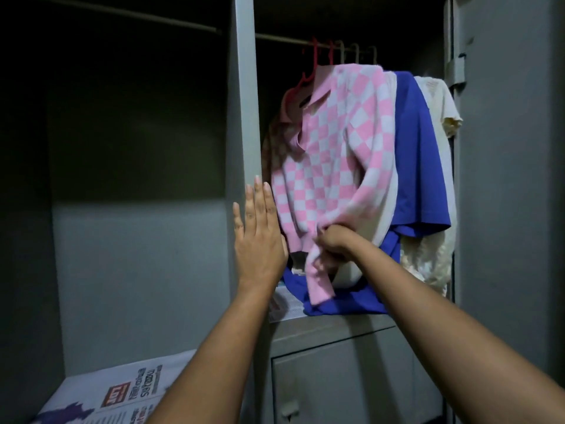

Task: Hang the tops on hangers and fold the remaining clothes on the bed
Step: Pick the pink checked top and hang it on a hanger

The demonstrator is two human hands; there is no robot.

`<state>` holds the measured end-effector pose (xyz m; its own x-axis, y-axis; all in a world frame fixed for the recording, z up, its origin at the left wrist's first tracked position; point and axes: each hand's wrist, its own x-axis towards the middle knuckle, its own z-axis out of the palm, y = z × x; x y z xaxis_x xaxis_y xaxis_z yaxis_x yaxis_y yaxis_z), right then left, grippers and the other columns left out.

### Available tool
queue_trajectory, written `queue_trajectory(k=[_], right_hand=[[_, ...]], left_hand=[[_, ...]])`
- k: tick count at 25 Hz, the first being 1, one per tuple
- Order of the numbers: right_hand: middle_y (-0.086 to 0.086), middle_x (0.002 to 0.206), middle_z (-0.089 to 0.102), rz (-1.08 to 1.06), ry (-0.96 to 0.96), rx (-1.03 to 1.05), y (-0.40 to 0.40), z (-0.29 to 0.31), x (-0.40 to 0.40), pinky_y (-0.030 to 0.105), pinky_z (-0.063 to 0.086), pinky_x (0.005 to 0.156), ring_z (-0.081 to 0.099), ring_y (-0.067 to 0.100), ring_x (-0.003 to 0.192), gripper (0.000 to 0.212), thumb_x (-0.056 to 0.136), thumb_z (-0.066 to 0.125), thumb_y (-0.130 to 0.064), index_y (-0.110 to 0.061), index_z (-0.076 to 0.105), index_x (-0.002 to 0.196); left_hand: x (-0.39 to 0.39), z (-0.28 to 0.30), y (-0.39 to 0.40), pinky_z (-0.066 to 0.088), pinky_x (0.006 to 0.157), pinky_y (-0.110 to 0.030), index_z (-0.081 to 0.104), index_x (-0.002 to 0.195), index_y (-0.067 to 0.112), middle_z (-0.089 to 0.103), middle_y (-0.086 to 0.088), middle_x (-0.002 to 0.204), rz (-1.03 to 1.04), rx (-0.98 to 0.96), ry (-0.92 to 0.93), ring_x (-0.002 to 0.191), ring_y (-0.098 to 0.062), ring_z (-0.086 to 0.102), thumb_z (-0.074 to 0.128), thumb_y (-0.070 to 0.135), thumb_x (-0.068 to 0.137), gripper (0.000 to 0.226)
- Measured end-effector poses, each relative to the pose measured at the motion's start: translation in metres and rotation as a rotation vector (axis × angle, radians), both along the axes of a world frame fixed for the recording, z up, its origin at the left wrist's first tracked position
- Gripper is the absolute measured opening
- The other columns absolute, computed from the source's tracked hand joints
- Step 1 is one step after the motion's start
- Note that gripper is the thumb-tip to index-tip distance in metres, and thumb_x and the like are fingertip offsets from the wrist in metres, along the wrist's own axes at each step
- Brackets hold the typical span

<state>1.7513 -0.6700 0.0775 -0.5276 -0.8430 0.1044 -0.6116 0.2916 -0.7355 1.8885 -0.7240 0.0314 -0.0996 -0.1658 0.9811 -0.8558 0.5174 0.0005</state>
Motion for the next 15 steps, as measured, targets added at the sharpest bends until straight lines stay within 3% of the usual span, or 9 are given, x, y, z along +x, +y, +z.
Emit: queue_trajectory(k=[1,3,5,8,10,13,15], right_hand=[[0.025,0.114,0.062,0.078,-0.149,-0.111,-0.014,0.004,0.005,0.035,0.049,0.084,0.062,0.033,0.098,0.037,0.102,0.040,-0.016,0.010,0.052,0.124],[0.016,0.082,0.060,0.214,-0.373,-0.217,-0.041,-0.002,0.008,0.030,0.053,0.058,0.059,0.024,0.066,0.029,0.096,0.050,-0.012,0.004,0.055,0.120],[0.013,0.079,0.059,0.180,-0.578,-0.189,-0.066,-0.030,-0.002,0.029,0.054,0.053,0.059,0.021,0.056,0.024,0.099,0.044,-0.022,-0.008,0.048,0.118],[0.017,0.076,0.064,0.174,-0.688,0.008,-0.051,-0.071,-0.005,0.027,0.057,0.053,0.065,0.022,0.061,0.017,0.099,0.043,-0.010,-0.001,0.057,0.100],[0.015,0.093,0.063,0.203,-0.719,0.076,-0.025,-0.085,-0.009,0.020,0.055,0.052,0.062,0.018,0.076,0.018,0.096,0.049,-0.001,0.001,0.062,0.109],[0.009,0.117,0.061,0.166,-0.779,-0.068,0.020,-0.087,-0.016,0.015,0.054,0.059,0.059,0.014,0.095,0.028,0.096,0.049,0.003,0.004,0.057,0.122],[0.015,0.104,0.057,0.056,-0.767,-0.141,0.061,-0.085,-0.023,0.020,0.055,0.050,0.061,0.021,0.085,0.024,0.095,0.053,-0.002,0.002,0.056,0.119]], left_hand=[[0.000,0.000,0.000,0.007,0.119,-0.047,0.001,0.151,0.001,-0.002,-0.014,0.159,0.004,0.007,-0.001,0.148,-0.027,-0.002,0.054,0.011,0.081,0.088],[-0.001,0.000,-0.001,0.007,0.120,-0.048,0.000,0.151,0.001,-0.003,-0.015,0.159,0.027,0.011,-0.017,0.148,-0.027,-0.002,0.053,0.014,0.081,0.088],[-0.001,0.000,-0.002,0.008,0.120,-0.048,-0.001,0.151,0.001,-0.003,-0.014,0.160,0.039,0.017,-0.021,0.148,-0.027,-0.002,0.054,0.015,0.082,0.089],[0.000,0.000,-0.002,0.009,0.120,-0.048,-0.003,0.151,0.003,-0.005,-0.013,0.160,0.008,0.045,-0.016,0.148,-0.026,-0.003,0.053,0.017,0.084,0.089],[0.001,0.001,0.001,0.009,0.120,-0.048,-0.004,0.151,0.003,-0.006,-0.013,0.160,-0.033,0.079,-0.031,0.148,-0.026,-0.005,0.050,0.025,0.088,0.086],[0.009,0.005,0.013,0.003,0.120,-0.047,-0.008,0.151,0.005,-0.011,-0.012,0.159,-0.088,0.191,-0.076,0.147,-0.025,-0.010,0.043,0.040,0.091,0.086],[0.012,-0.003,0.033,0.000,0.120,-0.043,-0.009,0.151,0.006,-0.013,-0.009,0.160,-0.216,0.283,-0.047,0.147,-0.023,-0.012,0.042,0.042,0.091,0.086]])
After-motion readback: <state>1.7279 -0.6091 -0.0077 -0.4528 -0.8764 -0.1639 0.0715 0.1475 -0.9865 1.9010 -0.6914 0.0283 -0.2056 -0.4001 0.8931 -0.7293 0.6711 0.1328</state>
